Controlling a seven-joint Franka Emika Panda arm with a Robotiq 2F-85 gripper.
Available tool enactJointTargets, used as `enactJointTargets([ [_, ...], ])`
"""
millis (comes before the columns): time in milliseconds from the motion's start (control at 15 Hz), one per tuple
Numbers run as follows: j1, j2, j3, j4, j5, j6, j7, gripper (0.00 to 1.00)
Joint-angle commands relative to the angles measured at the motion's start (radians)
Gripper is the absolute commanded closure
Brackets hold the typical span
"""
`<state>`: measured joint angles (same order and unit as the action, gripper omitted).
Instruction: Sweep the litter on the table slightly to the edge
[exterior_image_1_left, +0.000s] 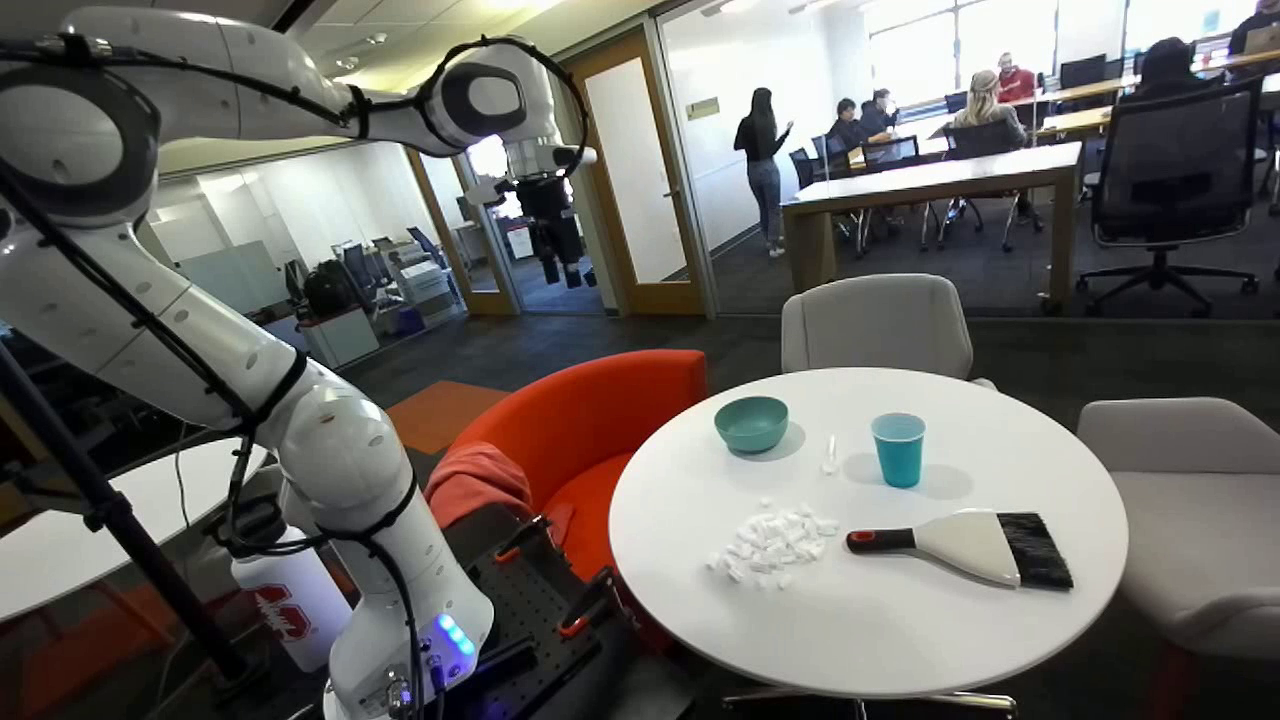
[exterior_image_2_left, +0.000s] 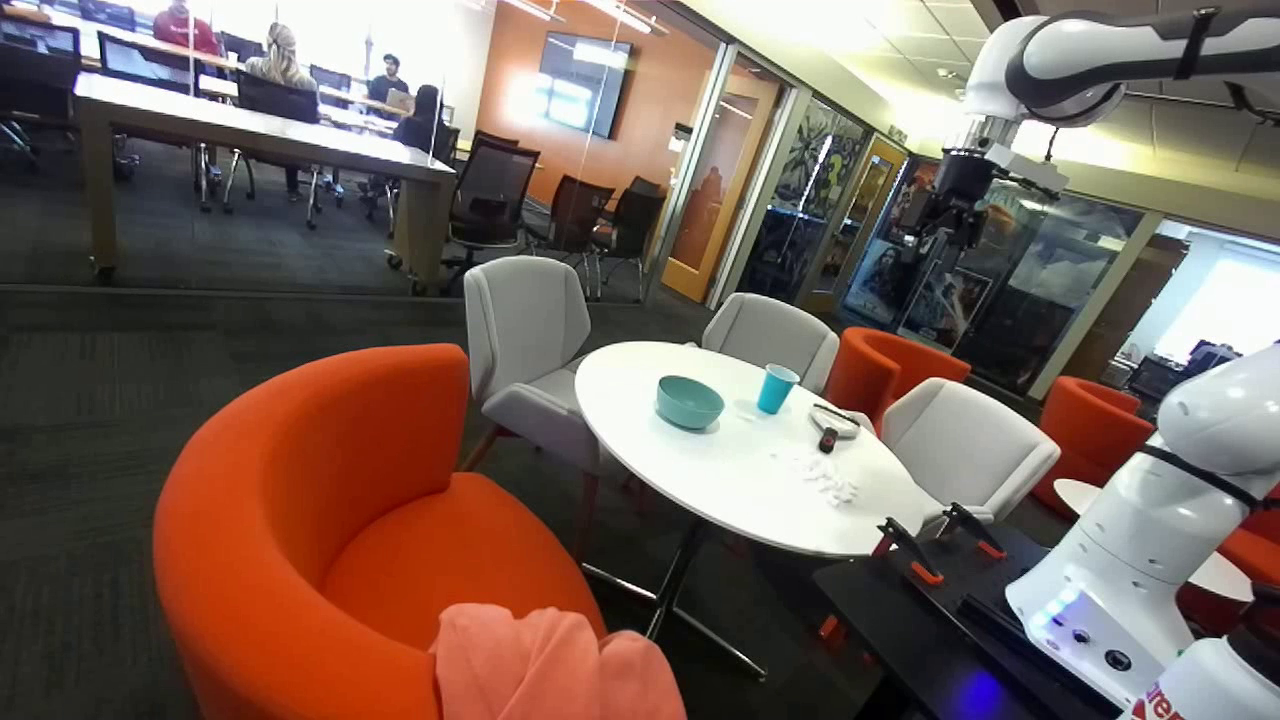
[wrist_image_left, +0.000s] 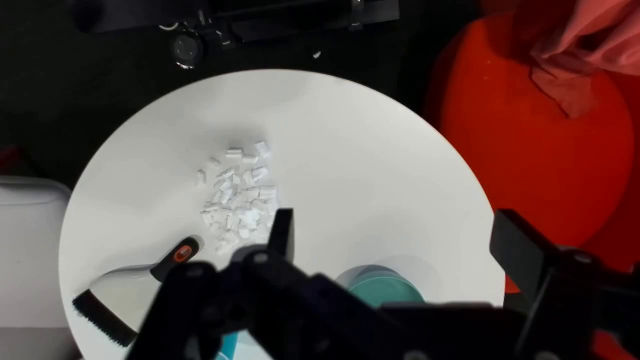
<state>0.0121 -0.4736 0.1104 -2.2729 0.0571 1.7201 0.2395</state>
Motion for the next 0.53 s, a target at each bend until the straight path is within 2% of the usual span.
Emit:
enactJointTargets([
  [0,0.004,0.001,-0.004,0.002,-0.002,-0.003,0.001,0.0],
  [133,0.004,0.001,-0.004,0.002,-0.002,-0.003,0.001,0.0],
  [200,-0.009,0.0,0.006,-0.009,-0.021,0.035,0.042,0.0],
  [467,-0.074,0.01,-0.001,-0.09,-0.133,0.301,0.15,0.0],
])
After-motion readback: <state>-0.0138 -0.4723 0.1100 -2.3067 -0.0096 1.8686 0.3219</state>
